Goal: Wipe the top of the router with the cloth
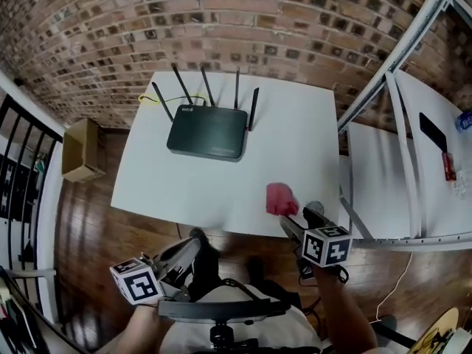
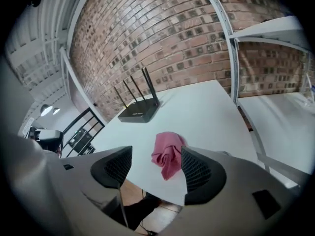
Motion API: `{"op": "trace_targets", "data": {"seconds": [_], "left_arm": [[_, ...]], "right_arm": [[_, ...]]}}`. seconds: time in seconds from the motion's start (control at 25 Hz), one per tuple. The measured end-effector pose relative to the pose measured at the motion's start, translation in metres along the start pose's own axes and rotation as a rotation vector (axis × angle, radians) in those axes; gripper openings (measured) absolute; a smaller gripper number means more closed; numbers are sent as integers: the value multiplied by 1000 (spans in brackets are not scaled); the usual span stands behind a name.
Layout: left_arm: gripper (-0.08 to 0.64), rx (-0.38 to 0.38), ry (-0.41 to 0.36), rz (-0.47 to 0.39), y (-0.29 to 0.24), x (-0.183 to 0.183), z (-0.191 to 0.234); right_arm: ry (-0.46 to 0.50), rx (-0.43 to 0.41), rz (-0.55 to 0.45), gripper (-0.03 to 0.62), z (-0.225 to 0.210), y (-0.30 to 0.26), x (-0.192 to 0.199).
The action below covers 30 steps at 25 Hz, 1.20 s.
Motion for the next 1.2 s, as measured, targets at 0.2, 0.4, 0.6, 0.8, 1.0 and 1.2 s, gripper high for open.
{"op": "trace_targets", "data": {"seconds": [0.2,0.4,0.6,0.8,1.0,1.2], "left_arm": [[25,75,-48,77,-2,-81,49],[23,113,-48,121,1,-143,92],[23,153,-44,154,-2,-176,118],[25,153,-31,171,-15,-192,127],[24,121,-31,174,-41,-195,119],[25,68,-54,176,-65,-190,100]], "right_arm": [[-73,146,-7,336,10,-37,-18],[-138,277,-19,336,15,-64,-28],[-148,357,-21,336,22,-78,-32],[-120,391,36,337,15,-87,-38],[-72,364,132,337,-9,-101,-37],[-47,289,198,316,-24,-110,-33]]}}
Point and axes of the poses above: the fingertips, and each gripper's own axes: y backward along the fingers, z to its left, x out of its underside, the point moved 7 cm from there along y, backward along the fingers, and after that the axes turned 8 degrees about -x, right-handed, at the moved point
